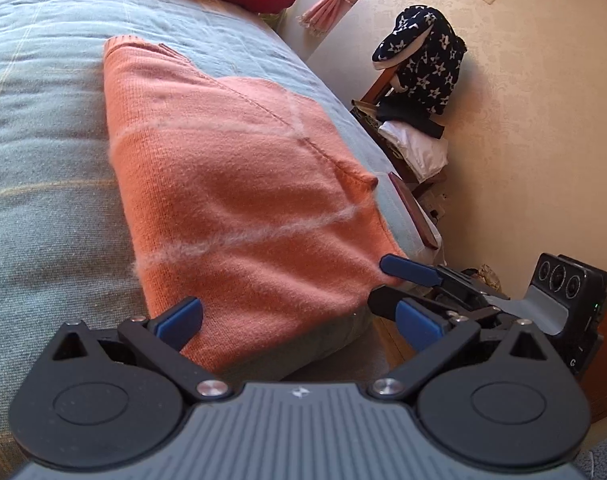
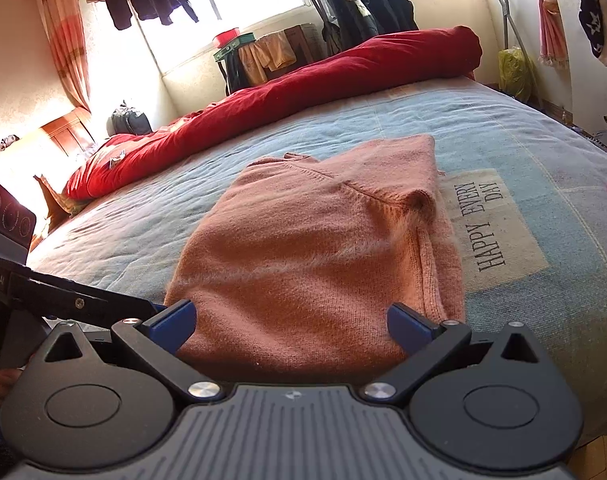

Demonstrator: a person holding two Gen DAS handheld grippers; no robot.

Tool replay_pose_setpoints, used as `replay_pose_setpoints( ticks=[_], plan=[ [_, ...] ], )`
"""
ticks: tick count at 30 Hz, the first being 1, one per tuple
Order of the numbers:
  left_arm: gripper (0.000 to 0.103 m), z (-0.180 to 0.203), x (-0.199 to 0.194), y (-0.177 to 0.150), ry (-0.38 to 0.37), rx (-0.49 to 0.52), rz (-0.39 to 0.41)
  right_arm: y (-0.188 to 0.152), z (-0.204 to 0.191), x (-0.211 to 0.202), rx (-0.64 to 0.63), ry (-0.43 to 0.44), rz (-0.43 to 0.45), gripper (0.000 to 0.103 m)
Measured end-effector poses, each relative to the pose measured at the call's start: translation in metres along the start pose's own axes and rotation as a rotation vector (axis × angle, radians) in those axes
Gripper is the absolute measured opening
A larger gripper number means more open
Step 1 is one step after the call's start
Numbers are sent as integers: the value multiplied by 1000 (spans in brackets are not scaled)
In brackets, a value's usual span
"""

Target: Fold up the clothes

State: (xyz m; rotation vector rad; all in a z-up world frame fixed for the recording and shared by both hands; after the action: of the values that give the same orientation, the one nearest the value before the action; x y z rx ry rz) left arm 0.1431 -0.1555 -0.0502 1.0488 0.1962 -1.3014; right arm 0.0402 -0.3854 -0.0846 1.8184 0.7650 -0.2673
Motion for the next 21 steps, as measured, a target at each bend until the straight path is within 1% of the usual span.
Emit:
replay_pose_setpoints(
  ticks=[3, 6, 11, 14, 16, 18, 20, 21],
  plan=[
    [102, 2, -9, 6, -9, 9, 36, 3, 1, -2, 5, 4, 1, 103],
    [102, 1, -19, 16, -12, 7, 84, 12, 0, -5, -2, 7, 25, 103],
    [102, -2, -30, 43, -15, -15, 163, 46, -3, 0, -62, 23, 91, 103],
    [102, 0, -28, 56, -19, -6, 195, 63, 0, 16, -63, 29, 98, 103],
    [102, -2, -21, 63, -16, -13, 194, 68, 9, 33, -38, 17, 72, 103],
    [102, -9, -9, 65, -10, -37, 173, 65, 20, 49, 6, -3, 28, 103],
    [102, -21, 5, 63, 13, -67, 142, 56, 31, 59, 47, 28, 16, 103],
    [102, -26, 10, 61, 18, -77, 140, 52, 32, 58, 48, 39, 27, 103]
  ],
)
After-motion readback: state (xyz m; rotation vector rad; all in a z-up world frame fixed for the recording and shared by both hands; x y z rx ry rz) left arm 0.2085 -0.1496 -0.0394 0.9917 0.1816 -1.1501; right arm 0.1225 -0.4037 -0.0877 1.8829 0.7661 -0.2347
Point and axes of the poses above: each gripper's, at about its wrist camera, not at the fingertips, and x roughly the way its jaws point, z to its right, y to its top, the point moved 1 cm from there along x, roughly the way its jaws point, and after that the axes turned 2 degrees about y, right-handed, at the moved point
